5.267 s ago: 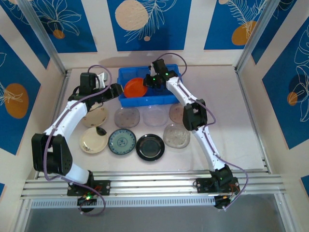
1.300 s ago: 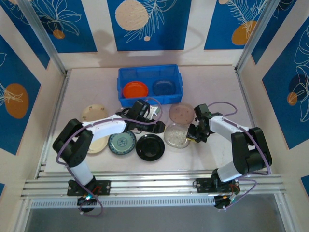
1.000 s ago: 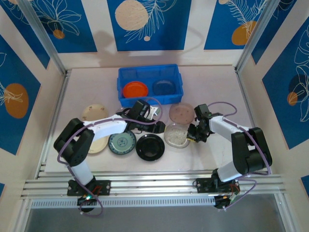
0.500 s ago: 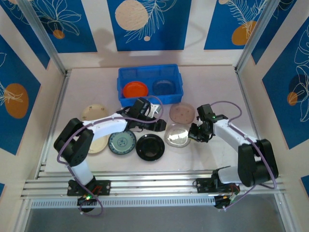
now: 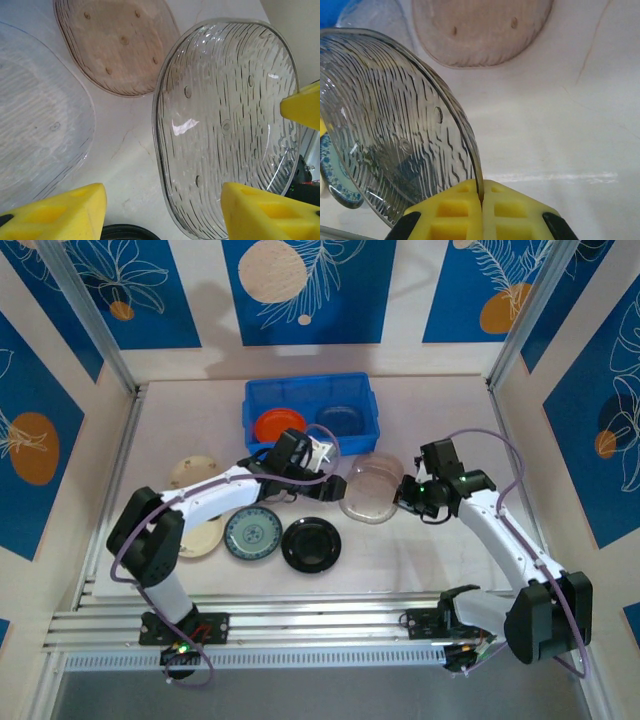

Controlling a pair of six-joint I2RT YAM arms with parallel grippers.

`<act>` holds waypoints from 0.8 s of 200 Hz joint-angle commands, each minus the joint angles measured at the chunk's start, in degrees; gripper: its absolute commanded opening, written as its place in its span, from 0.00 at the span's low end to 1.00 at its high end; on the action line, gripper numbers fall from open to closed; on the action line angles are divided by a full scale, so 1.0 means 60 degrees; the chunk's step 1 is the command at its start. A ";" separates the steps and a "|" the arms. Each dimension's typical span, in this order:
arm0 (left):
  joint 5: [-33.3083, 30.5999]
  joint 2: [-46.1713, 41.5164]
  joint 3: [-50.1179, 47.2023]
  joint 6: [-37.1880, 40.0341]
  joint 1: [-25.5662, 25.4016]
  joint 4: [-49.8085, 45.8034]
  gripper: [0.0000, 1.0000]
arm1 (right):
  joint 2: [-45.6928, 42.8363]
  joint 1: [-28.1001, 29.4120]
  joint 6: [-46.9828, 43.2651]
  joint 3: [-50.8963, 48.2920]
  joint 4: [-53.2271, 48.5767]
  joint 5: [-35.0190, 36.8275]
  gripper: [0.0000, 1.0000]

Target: Place the plates into the plastic bin on the countertop

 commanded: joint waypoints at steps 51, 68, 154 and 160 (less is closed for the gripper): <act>-0.0018 -0.0518 0.0247 0.0137 0.0367 -0.0240 0.47 | 0.0364 0.0224 -0.0397 0.0797 0.0251 -0.1018 0.00; 0.0004 -0.0508 0.0273 0.0137 0.0410 -0.0223 0.42 | 0.0424 0.0305 -0.0394 0.0920 0.0297 -0.1063 0.00; -0.0264 -0.0421 0.0705 0.0391 0.0585 -0.0614 0.00 | 0.1252 0.0436 -0.0569 0.1810 0.0352 -0.0648 0.00; -0.0362 -0.0380 0.0835 0.0439 0.0592 -0.0742 0.00 | 0.1393 0.0447 -0.0599 0.1972 0.0350 -0.0589 0.03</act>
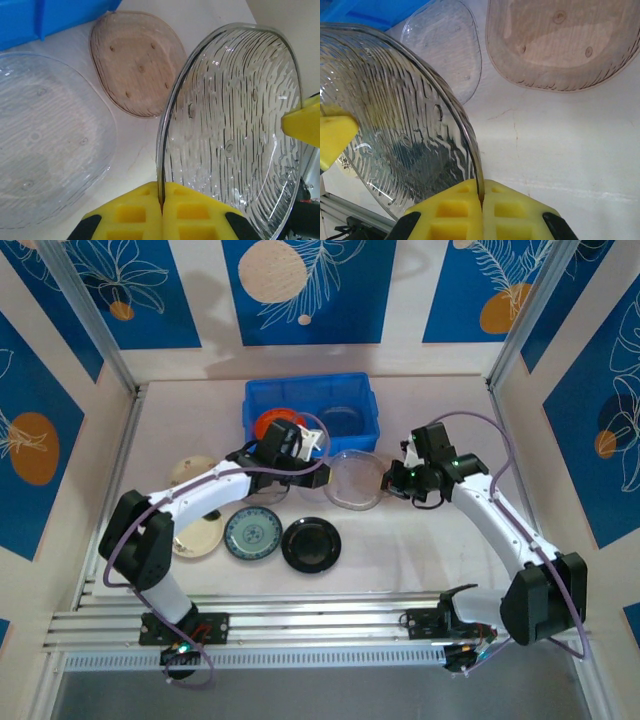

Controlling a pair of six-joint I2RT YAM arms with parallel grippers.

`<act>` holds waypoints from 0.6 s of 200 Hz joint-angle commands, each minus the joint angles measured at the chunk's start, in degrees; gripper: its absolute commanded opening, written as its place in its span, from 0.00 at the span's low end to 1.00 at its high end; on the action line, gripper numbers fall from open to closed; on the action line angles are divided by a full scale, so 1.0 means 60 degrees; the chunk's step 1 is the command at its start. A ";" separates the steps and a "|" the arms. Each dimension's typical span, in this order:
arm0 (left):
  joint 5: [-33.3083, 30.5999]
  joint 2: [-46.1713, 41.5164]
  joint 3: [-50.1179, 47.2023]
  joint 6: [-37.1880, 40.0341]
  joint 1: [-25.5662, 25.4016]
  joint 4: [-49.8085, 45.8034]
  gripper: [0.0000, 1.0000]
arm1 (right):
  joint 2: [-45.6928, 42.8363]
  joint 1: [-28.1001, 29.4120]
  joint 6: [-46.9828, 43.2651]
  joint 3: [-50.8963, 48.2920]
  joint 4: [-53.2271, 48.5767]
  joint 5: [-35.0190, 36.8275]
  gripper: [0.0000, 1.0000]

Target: Place the plates into the plastic bin on the countertop

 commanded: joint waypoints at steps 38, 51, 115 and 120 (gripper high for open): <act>-0.0994 0.0237 0.1702 0.0809 0.0230 -0.1520 0.00 | 0.0846 -0.0129 -0.0503 0.1631 0.0098 0.0417 0.39; -0.1266 0.0289 0.1883 0.0794 0.0304 -0.1674 0.00 | 0.0805 -0.0348 -0.0581 0.1926 0.0039 0.0563 0.52; -0.1962 0.1164 0.3630 0.0203 0.1521 -0.2049 0.00 | 0.0345 -0.2031 -0.0225 0.2225 0.0969 0.0177 0.60; -0.1960 0.1363 0.3925 0.0152 0.1629 -0.2071 0.00 | 0.0427 -0.2065 -0.0215 0.2263 0.1031 0.0111 0.60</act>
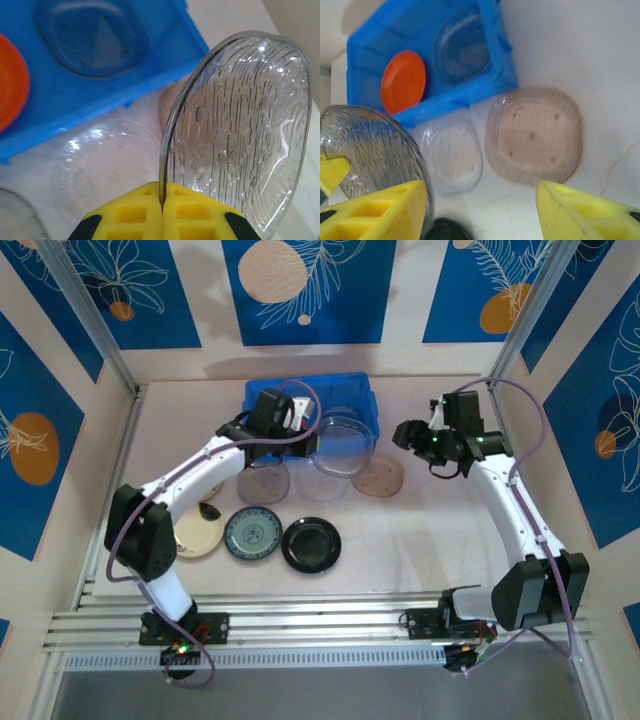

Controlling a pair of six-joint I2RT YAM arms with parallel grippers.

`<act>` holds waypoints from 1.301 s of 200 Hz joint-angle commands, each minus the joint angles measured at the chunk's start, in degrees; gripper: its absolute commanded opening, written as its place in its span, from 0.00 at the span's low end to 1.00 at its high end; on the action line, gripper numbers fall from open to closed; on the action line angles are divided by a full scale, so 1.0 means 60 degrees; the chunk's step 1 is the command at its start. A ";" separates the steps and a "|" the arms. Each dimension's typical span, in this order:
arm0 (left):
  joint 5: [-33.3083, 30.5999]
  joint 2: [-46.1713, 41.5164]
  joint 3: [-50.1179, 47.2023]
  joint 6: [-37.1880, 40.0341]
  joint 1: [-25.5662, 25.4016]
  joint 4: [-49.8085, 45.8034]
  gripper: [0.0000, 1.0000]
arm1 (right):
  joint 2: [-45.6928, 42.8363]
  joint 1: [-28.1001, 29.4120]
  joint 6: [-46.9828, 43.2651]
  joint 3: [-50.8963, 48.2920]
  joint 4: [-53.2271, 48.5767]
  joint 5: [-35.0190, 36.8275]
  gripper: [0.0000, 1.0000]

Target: Place the plates into the plastic bin on the countertop

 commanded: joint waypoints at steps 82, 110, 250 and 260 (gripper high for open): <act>0.0435 0.5225 0.7173 -0.0836 0.1507 -0.1261 0.00 | 0.1902 -0.0786 0.0158 0.1394 0.0683 -0.1063 0.59; 0.0661 0.6335 0.8460 -0.1116 0.1599 -0.1496 0.00 | 0.2263 -0.0876 0.0115 0.1644 0.0675 -0.1080 0.59; 0.0915 0.7894 0.8604 -0.1920 0.1515 -0.0842 0.00 | 0.3458 -0.0779 0.0041 0.1848 0.0734 -0.1410 0.57; 0.0918 0.7974 0.8601 -0.1926 0.1510 -0.0843 0.00 | 0.3471 -0.0768 0.0041 0.1837 0.0749 -0.1415 0.57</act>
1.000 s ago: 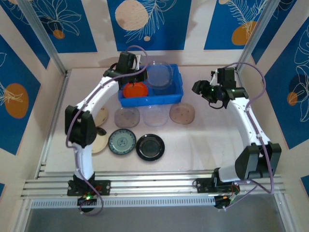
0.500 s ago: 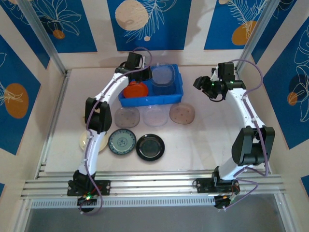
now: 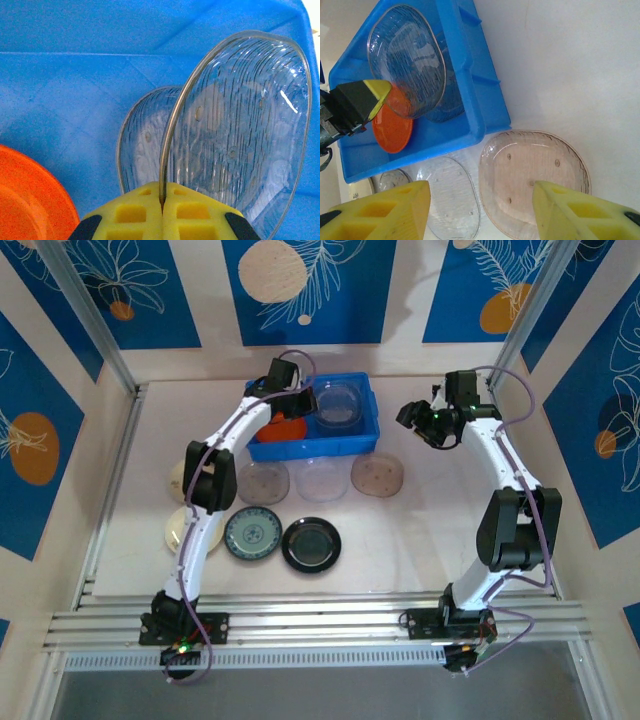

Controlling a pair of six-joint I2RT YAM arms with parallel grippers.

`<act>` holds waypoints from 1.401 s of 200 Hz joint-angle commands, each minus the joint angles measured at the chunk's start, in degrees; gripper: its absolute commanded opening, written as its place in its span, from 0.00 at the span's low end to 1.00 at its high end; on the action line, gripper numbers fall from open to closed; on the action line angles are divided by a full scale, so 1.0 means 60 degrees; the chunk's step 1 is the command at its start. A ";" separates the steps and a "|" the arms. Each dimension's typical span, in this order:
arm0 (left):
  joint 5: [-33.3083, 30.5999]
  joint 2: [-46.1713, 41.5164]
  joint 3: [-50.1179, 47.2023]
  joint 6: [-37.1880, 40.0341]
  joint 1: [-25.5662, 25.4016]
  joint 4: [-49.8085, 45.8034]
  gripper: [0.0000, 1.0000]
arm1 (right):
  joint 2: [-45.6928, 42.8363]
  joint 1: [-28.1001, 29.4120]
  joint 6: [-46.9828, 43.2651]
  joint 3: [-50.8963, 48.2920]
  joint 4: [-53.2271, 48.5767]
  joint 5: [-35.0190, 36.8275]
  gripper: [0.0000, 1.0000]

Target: Place the plates into the plastic bin on the countertop

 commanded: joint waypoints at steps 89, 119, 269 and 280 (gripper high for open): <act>0.0069 0.0706 0.0561 -0.0251 -0.0157 0.0292 0.25 | 0.0230 0.0168 -0.0169 0.0165 -0.0030 -0.0094 0.57; -0.0002 0.0744 0.0909 -0.0233 -0.0157 0.0135 0.35 | 0.0200 0.0211 -0.0200 0.0041 -0.0068 0.0033 0.57; 0.0386 -0.4085 -0.2542 0.0881 -0.0785 0.0754 0.45 | 0.0695 0.0167 -0.0368 -0.1668 0.0038 0.0954 0.47; 0.0375 -0.4814 -0.3474 0.1033 -0.0843 0.0996 0.46 | 0.0723 0.0177 -0.0402 -0.1782 0.0027 0.0959 0.46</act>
